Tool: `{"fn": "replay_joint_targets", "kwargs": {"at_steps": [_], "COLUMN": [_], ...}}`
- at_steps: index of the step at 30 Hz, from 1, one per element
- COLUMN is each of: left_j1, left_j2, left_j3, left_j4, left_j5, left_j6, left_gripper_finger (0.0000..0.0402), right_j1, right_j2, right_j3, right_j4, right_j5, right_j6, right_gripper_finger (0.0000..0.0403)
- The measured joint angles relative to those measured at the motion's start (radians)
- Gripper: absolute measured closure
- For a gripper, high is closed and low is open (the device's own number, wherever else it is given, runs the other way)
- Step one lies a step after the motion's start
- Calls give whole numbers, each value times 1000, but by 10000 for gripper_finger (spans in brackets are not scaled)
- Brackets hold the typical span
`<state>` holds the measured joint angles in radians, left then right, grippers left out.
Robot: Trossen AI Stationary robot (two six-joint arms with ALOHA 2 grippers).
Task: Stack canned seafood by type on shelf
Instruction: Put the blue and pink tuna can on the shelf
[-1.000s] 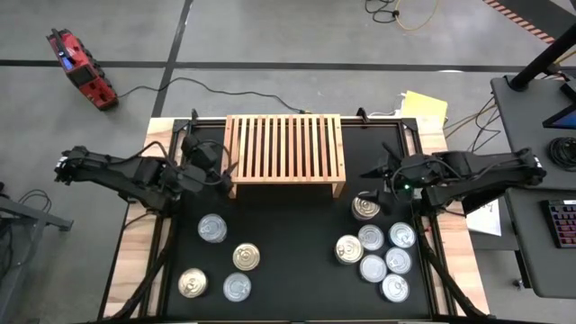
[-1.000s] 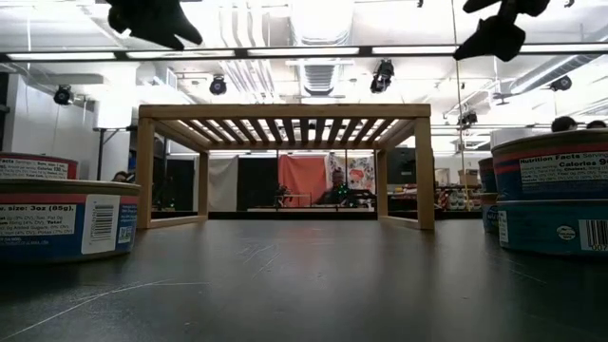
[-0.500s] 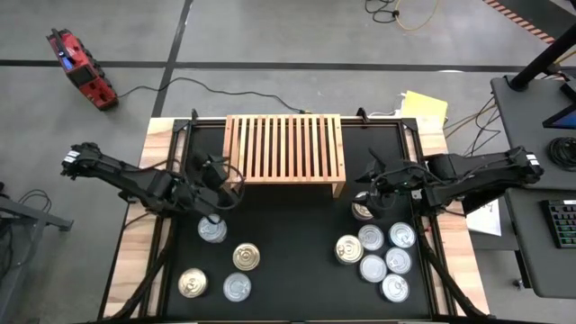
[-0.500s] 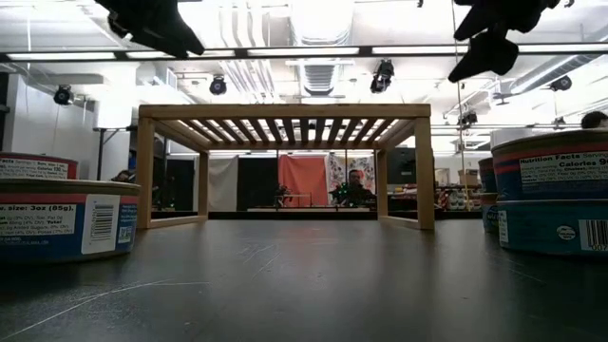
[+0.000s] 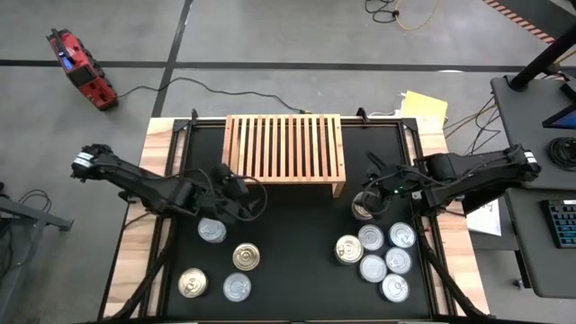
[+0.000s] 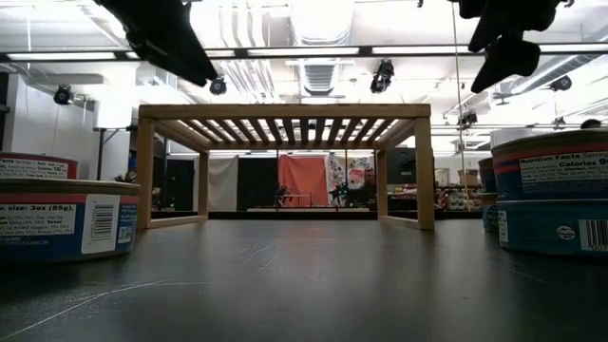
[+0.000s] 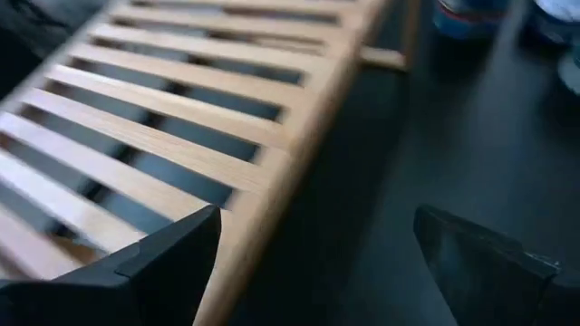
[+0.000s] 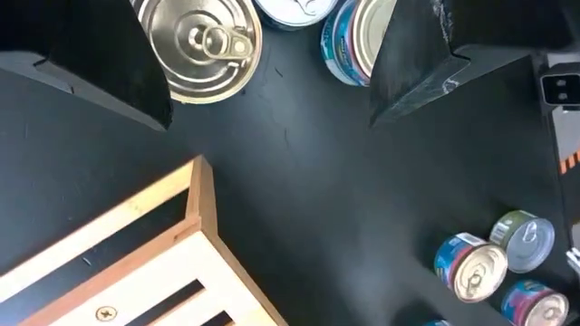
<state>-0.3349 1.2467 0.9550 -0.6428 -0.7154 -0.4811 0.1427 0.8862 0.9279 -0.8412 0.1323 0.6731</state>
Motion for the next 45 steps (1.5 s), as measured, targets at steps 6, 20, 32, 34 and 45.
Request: {"fn": "replay_joint_targets", "kwargs": {"at_steps": [6,20,32,34,45], "left_j1": [-26,-65,-65,-64,-61], "left_j2": [26,56,88,88,87], "left_j3": [0,0,0,0,-2], "left_j4": [2,0,14,14,2], "left_j5": [-54,-132,-128,-125,-175], "left_j6": [-79,-136,-150,-152,-124], "left_gripper_finger": [51,51,51,51,51], "right_j1": [49,91,91,91,91], "right_j2": [-1,0,0,0,0], "right_j3": [0,0,0,0,0], "right_j4": [1,9,9,9,9], "right_j5": [24,117,134,134,160], "right_j6": [-36,-177,-186,-187,-173], "right_gripper_finger": [51,51,51,51,51]}}
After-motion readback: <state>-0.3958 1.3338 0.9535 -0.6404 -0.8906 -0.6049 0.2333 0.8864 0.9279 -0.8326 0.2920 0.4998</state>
